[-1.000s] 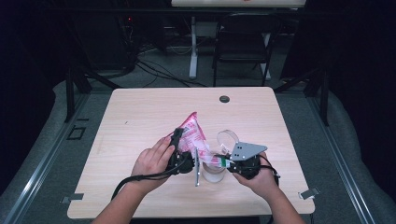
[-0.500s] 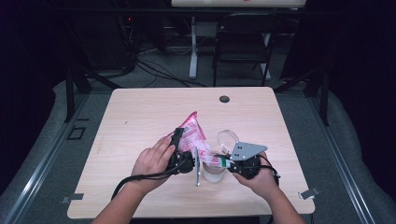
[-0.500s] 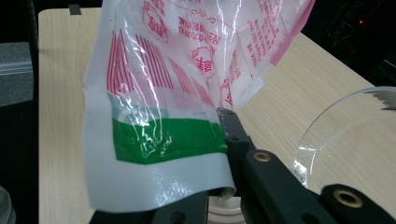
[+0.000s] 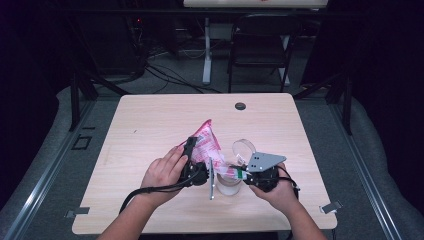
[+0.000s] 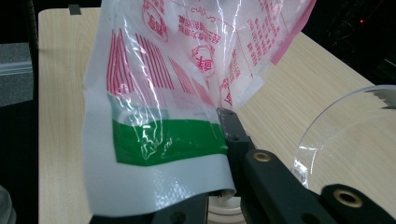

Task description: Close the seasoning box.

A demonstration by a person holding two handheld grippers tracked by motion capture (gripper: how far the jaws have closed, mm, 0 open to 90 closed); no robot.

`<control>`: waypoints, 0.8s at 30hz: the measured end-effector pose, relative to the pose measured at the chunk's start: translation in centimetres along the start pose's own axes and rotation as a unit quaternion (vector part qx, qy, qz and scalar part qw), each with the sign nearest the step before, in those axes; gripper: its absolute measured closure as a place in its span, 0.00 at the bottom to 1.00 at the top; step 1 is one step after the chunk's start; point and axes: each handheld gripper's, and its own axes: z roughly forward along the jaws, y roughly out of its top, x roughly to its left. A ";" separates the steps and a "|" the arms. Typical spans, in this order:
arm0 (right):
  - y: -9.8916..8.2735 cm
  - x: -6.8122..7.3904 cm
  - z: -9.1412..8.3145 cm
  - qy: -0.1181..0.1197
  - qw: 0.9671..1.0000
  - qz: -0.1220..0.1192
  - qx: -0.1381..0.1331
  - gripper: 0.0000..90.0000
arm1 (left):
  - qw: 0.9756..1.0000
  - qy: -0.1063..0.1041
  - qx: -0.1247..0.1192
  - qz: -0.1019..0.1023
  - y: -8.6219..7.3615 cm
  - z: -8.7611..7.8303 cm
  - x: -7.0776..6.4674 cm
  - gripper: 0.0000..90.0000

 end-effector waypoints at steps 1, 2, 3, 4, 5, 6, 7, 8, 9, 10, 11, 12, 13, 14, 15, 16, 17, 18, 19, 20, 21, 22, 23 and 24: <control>0.0 0.0 0.0 0.000 1.000 0.000 0.000 1.00 | 1.000 0.001 -0.001 0.000 0.0 0.0 0.0 0.67; 0.0 0.0 0.0 0.000 1.000 0.000 0.000 1.00 | 1.000 0.001 -0.001 0.000 0.0 0.0 0.0 0.67; 0.0 0.0 0.0 0.000 1.000 0.000 0.000 1.00 | 1.000 0.001 -0.002 0.000 0.0 0.0 0.0 0.67; 0.0 0.0 0.0 0.000 1.000 0.000 0.000 1.00 | 1.000 0.001 -0.001 0.000 0.0 0.0 0.0 0.67; 0.0 0.0 0.0 0.000 1.000 0.000 0.000 1.00 | 1.000 0.001 -0.001 -0.001 0.0 0.0 0.0 0.67; 0.0 0.0 0.0 0.000 1.000 0.000 0.000 1.00 | 1.000 0.001 -0.001 0.000 0.0 0.0 0.0 0.67; 0.0 0.0 0.0 0.000 1.000 0.000 0.000 1.00 | 1.000 0.001 0.000 0.000 0.1 0.0 0.0 0.67; 0.0 0.0 0.0 0.000 1.000 0.000 0.000 1.00 | 1.000 0.001 0.000 0.000 0.1 0.0 0.0 0.67; 0.0 0.0 0.0 0.000 1.000 0.000 0.000 1.00 | 1.000 0.001 0.001 0.001 0.1 -0.1 0.1 0.67; 0.0 0.0 0.0 0.000 1.000 0.000 0.000 1.00 | 1.000 0.002 -0.001 0.000 0.1 0.0 0.1 0.67; 0.0 -0.1 0.0 0.000 1.000 0.001 0.000 1.00 | 1.000 0.002 -0.001 0.000 0.1 0.0 0.1 0.67; 0.0 -0.1 0.0 0.000 1.000 0.001 0.000 1.00 | 1.000 0.003 -0.002 0.000 0.1 0.0 0.1 0.67; 0.0 -0.1 0.0 0.000 1.000 0.001 0.000 1.00 | 1.000 0.003 -0.002 0.001 0.1 0.0 0.1 0.67; -0.1 -0.1 0.0 0.001 1.000 0.001 0.000 1.00 | 1.000 0.003 -0.001 0.001 0.1 0.0 0.1 0.67; -0.1 -0.1 0.0 0.000 1.000 0.001 0.000 1.00 | 1.000 0.003 -0.002 0.001 0.1 0.0 0.1 0.67; -0.1 -0.1 0.0 0.001 1.000 0.002 -0.001 1.00 | 1.000 0.003 -0.002 0.001 0.1 0.0 0.1 0.67; -0.1 -0.1 0.0 -0.001 1.000 0.002 0.000 1.00 | 1.000 0.002 -0.001 0.002 0.2 0.0 0.1 0.67; -0.1 -0.1 0.0 -0.002 1.000 0.002 0.001 1.00 | 1.000 0.003 -0.002 0.002 0.2 0.0 0.0 0.67; -0.1 -0.1 0.0 -0.001 1.000 0.001 0.001 1.00 | 1.000 0.003 -0.002 0.002 0.2 0.0 0.0 0.67; -0.1 -0.1 0.0 -0.002 1.000 0.002 0.001 1.00 | 1.000 0.002 -0.001 0.002 0.2 0.0 0.1 0.67; -0.1 -0.1 0.0 -0.001 1.000 0.001 0.002 1.00 | 1.000 0.002 -0.001 0.002 0.2 0.0 0.1 0.67; -0.1 -0.1 0.0 -0.001 1.000 0.001 0.002 1.00 | 1.000 0.002 -0.001 0.002 0.2 0.0 0.1 0.68; -0.1 -0.1 0.0 -0.001 1.000 0.001 0.002 1.00 | 1.000 0.003 -0.001 0.002 0.2 0.0 0.1 0.67; -0.1 -0.2 0.0 -0.001 1.000 0.001 0.002 1.00 | 1.000 0.002 -0.001 0.003 0.2 0.0 0.1 0.67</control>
